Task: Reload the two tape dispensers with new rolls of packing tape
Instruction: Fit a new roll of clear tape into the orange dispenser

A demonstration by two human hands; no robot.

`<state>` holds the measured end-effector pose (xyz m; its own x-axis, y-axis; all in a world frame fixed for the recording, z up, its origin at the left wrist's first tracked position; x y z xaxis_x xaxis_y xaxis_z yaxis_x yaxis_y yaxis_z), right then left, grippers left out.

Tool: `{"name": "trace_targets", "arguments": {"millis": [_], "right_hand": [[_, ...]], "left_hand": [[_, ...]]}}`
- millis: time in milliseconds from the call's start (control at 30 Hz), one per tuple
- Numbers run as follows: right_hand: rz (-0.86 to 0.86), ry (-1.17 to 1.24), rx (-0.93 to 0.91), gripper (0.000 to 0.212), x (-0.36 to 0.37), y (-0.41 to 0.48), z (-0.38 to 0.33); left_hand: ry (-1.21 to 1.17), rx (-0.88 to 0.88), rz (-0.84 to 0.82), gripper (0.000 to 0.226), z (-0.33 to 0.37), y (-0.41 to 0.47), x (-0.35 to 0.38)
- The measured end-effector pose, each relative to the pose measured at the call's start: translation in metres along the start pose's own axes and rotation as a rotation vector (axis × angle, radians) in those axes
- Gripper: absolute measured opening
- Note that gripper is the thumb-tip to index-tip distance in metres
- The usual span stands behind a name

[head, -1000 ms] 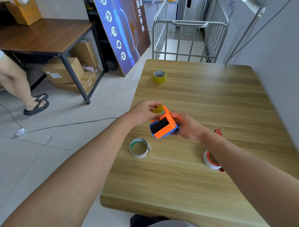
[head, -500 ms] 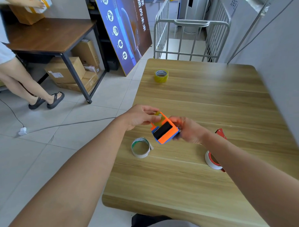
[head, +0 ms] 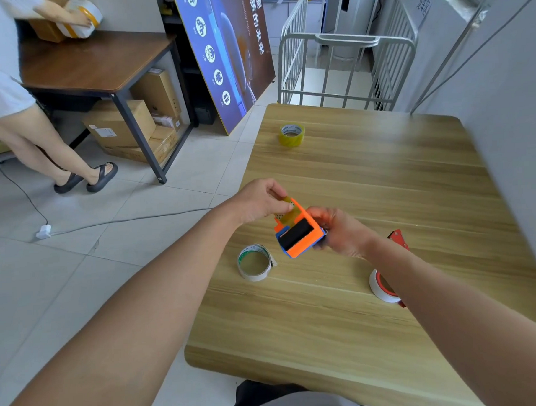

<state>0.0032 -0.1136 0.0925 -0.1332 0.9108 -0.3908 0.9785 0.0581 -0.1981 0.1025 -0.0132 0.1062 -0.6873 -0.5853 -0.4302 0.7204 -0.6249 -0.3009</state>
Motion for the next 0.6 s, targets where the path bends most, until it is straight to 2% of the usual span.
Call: {"name": "trace_targets", "arguments": {"millis": [233, 433, 600], "right_hand": [[-0.023, 0.007, -0.004, 0.058, 0.004, -0.002, 0.005], [-0.039, -0.001, -0.022, 0.05, 0.008, 0.003, 0.003], [-0.027, 0.016, -0.032, 0.055, 0.011, 0.004, -0.001]], "left_hand": [[-0.081, -0.013, -0.017, 0.022, -0.007, -0.003, -0.002], [-0.115, -0.043, -0.024, 0.028, -0.009, -0.005, 0.004], [-0.198, -0.042, -0.006, 0.023, -0.012, -0.006, 0.0]]}}
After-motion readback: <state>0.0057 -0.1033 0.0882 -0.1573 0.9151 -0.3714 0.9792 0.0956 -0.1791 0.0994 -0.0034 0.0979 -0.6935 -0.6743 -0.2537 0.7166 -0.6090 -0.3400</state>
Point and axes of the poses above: each hand's wrist, its own y-axis towards the middle knuckle, its own x-axis out of the palm, z = x × y, the point moved 8 cm from there along y, towards the middle knuckle, and after that the axes turned 2 degrees about -x, right-handed, at the moved point
